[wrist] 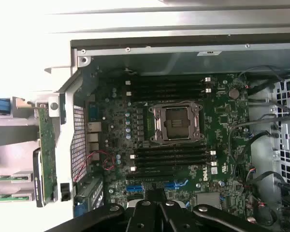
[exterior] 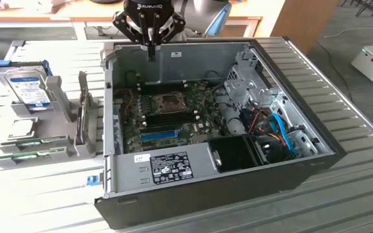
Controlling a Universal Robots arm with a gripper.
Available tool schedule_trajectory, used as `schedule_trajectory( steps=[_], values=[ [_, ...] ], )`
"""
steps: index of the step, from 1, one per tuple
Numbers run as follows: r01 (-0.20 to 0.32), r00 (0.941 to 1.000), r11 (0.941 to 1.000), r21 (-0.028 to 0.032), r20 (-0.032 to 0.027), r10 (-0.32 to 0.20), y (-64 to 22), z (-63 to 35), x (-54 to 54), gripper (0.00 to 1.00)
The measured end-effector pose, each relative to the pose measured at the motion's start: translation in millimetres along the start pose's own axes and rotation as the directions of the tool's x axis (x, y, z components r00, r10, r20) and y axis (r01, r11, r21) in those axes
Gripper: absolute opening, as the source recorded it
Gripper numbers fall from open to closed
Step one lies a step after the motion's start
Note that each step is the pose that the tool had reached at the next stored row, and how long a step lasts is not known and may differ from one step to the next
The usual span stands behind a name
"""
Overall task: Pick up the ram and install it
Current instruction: 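Reach for the ram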
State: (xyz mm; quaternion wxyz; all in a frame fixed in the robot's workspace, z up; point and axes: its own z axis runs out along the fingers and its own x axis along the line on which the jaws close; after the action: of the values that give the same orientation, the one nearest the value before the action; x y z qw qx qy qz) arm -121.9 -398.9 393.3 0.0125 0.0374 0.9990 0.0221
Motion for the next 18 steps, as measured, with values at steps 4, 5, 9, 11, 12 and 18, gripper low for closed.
schedule_trajectory(
  steps=[4,5,9,11,12,18],
  values=[
    [0.0,1.0,1.0,0.0,0.0,0.0,0.0,0.0,0.0,0.11],
    [0.0,1.0,1.0,0.0001,0.0,0.0,0.0,0.0,0.0,0.11],
    [0.0,1.0,1.0,0.0,0.0,0.0,0.0,0.0,0.0,0.11],
    [0.0,1.0,1.0,0.0001,0.0,0.0,0.0,0.0,0.0,0.11],
    [0.0,1.0,1.0,0.0,0.0,0.0,0.0,0.0,0.0,0.11],
    [0.0,1.0,1.0,0.0,-0.0001,0.0,0.0,0.0,0.0,0.11]
  ],
)
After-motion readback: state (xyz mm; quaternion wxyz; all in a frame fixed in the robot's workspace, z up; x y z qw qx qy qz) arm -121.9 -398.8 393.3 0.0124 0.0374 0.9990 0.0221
